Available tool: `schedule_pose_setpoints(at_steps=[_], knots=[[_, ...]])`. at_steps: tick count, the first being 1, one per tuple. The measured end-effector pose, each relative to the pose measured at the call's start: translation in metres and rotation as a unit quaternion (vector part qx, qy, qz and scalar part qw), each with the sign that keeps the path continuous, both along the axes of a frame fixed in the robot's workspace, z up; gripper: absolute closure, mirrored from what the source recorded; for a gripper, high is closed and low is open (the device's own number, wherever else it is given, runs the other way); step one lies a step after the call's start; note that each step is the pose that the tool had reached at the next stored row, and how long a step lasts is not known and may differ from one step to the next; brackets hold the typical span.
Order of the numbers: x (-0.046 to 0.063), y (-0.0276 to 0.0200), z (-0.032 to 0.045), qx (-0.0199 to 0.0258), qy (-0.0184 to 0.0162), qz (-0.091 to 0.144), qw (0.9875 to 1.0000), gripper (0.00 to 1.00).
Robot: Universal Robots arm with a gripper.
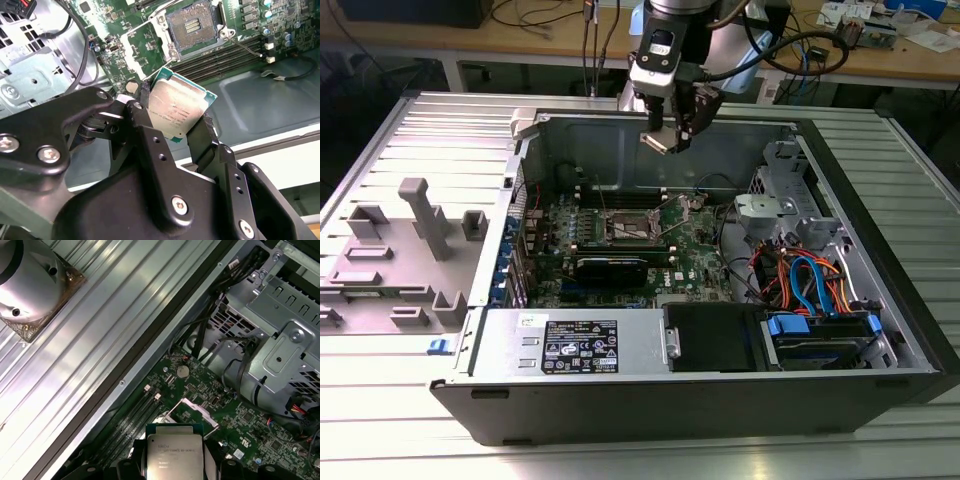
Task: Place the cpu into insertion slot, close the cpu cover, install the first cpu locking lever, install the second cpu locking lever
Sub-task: 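Place the cpu into insertion slot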
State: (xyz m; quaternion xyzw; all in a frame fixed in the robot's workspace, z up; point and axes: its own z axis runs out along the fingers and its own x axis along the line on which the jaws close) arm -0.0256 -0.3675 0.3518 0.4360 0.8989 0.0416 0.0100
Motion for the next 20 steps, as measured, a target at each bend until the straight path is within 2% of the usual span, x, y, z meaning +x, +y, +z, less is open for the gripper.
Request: schedule_pose_setpoints(at_steps=[16,20], knots=[[0.0000,0.0000,0.0000,-0.0001,0.0000,-0.007,1.0000,0.46],[0.0000,-0.0002,-0.0002,-0.0002,0.0000,-0.018,0.9998,0.46]])
